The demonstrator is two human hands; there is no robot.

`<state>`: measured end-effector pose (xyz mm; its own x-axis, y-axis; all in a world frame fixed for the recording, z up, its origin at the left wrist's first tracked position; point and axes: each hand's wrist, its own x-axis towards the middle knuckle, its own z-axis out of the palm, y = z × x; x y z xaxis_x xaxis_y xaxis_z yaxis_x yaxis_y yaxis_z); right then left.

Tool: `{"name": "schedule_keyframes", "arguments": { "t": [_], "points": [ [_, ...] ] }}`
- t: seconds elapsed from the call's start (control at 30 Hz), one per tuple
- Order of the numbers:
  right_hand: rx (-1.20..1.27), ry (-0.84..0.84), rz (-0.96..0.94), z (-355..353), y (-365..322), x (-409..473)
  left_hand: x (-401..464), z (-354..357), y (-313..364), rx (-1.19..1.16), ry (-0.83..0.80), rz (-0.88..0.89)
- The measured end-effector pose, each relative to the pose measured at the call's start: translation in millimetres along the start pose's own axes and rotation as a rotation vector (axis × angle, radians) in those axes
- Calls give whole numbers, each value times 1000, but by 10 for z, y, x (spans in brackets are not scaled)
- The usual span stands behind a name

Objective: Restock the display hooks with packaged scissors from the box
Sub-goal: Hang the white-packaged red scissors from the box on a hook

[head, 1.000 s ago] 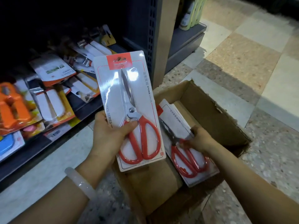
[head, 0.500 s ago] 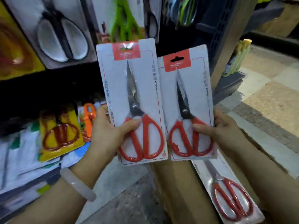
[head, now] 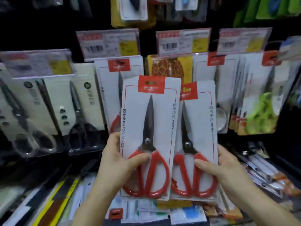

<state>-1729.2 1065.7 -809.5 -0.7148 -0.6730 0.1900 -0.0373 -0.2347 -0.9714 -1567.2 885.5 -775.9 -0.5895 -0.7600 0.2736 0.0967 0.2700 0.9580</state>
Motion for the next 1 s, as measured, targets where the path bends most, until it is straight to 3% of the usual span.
{"name": "schedule_keyframes", "arguments": {
  "t": [0.37,0.7,1.0],
  "points": [
    [76,-165,-92,1140,-139,521,89,-992,-154,-103,188,-26],
    [30,-221,-150,1321,-246,726,103,-1009,-200,-198,188,-32],
    [25,-251,-56,1387,-222,834,98,-941,-210,-204,160,-70]
  ]
}}
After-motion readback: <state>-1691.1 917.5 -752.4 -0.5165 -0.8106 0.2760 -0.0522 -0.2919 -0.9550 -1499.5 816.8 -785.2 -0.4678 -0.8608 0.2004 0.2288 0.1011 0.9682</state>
